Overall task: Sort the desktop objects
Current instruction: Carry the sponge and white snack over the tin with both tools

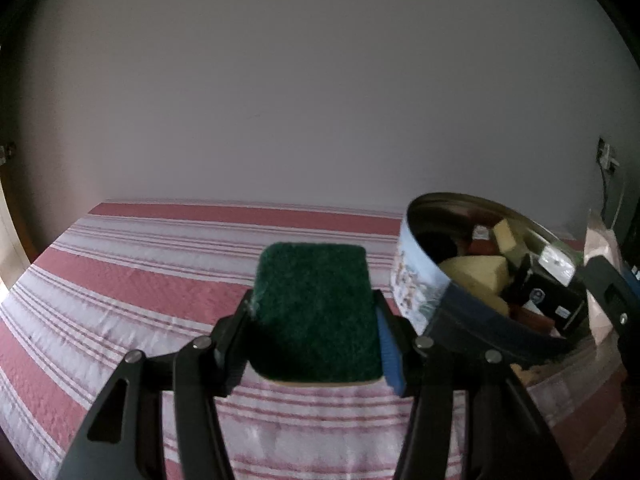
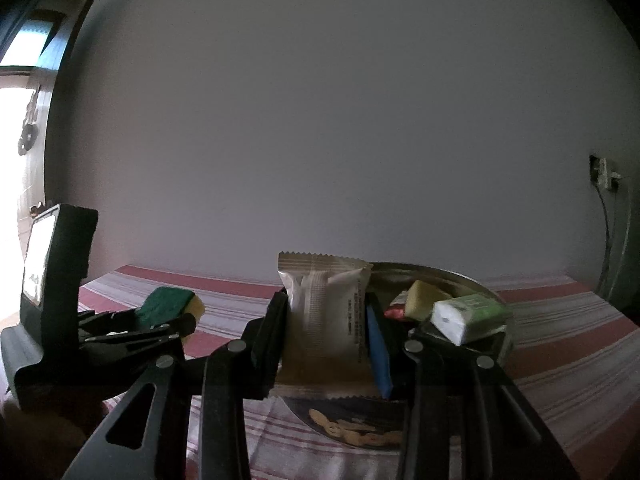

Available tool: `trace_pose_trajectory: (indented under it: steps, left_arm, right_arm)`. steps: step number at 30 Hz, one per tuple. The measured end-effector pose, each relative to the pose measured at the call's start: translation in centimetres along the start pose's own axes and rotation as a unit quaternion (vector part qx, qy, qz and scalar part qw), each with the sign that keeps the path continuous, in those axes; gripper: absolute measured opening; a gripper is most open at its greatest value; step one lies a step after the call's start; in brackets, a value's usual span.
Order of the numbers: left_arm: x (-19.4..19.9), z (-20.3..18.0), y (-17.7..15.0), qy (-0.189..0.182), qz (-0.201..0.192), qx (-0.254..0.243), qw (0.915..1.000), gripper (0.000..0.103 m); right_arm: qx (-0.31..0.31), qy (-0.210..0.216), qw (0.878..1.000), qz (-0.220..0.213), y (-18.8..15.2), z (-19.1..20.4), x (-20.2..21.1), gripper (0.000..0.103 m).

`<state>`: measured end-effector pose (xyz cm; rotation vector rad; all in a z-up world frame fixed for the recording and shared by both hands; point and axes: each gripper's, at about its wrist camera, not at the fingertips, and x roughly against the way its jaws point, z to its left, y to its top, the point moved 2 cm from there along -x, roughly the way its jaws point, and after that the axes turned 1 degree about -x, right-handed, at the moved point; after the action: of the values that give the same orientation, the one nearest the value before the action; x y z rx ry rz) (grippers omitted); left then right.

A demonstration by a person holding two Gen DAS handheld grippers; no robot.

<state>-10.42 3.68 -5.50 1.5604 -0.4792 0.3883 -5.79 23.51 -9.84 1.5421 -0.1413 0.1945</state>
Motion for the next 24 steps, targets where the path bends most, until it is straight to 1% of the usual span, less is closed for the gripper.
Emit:
trace_pose_trajectory:
  steps: [3,10,15,24]
  left_arm:
    - [0.9,-0.6,0.2,0.000,-0.010,-0.003,0.9999,0.054]
    - [2.1,-3.4,1.3,-0.021,-0.028,-0.026,0.9991,0.054]
    - [1.8,-5.1,1.9,-0.034,-0.031,-0.034,0.9984,0.054]
    - [0.4,-8.3,2.3,-0.047,-0.028,-0.050,0.9973,0.054]
  right_arm:
    - [0.001,-0.010,1.000,-0.005,0.2,-0.8,0.4,0.040]
    - [-0.015,-0.038,0.999,-0.012,0.5,-3.9,1.0,0.040]
    - [-0.022,-0.061,0.998,-0.016,0.7,-6.4,1.1,0.040]
    - [-0.029,-0.084,0.996,-0.019,1.3,-9.3,0.7,0.040]
